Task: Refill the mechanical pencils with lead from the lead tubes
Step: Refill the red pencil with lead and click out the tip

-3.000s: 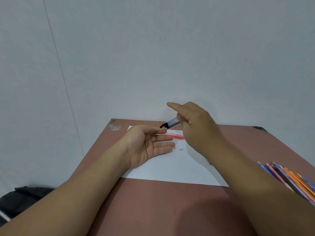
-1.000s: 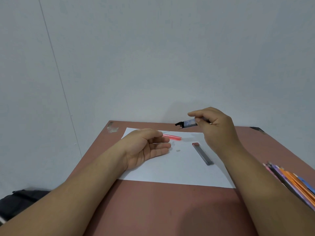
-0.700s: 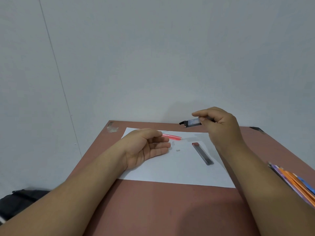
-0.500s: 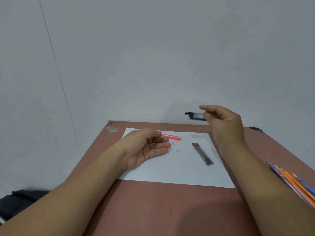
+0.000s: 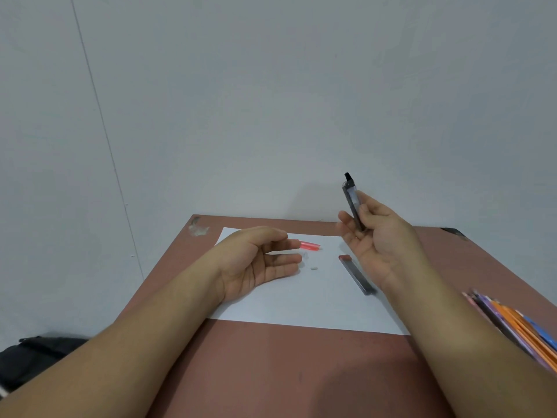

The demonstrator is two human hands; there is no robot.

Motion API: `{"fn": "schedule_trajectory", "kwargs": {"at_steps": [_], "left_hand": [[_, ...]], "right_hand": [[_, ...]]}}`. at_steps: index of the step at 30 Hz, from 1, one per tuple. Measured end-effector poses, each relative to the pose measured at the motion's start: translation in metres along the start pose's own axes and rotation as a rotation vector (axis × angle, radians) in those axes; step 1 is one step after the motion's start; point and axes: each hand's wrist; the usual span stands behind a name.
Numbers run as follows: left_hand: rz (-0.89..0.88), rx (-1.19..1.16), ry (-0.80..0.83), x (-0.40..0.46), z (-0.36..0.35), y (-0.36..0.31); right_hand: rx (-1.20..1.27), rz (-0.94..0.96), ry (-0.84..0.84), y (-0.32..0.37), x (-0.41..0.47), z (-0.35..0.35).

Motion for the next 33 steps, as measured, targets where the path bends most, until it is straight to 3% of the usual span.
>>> {"fn": "schedule_trajectory", "kwargs": {"at_steps": [5,14,23,33], "left_hand": [[-0.035,0.012,0.031,-0.002,0.001,0.000],[-0.045,0.013,0.053,-0.002,0.002,0.000],[-0.045,0.018,0.034,-0.003,0.000,0.000],[-0.117,-0.092,-0.043,0.000,0.001,-0.004]], "right_hand": [[-0.380,0.075,-0.046,-0.008,-0.003,-0.003],[-0.444,0.150,0.088,-0.012,-0.017,-0.015],[-0.680,0.473,0.118,-0.013,-0.025,-0.016],[-0.762,0.463,0.138,-0.006,-0.021,-0.012]]}}
Point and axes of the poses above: each hand's wrist, its own x-axis towards the middle knuckle, its own z-axis out of the back of the hand, y = z × x, and after that the axes turned 9 degrees about -y, right-handed
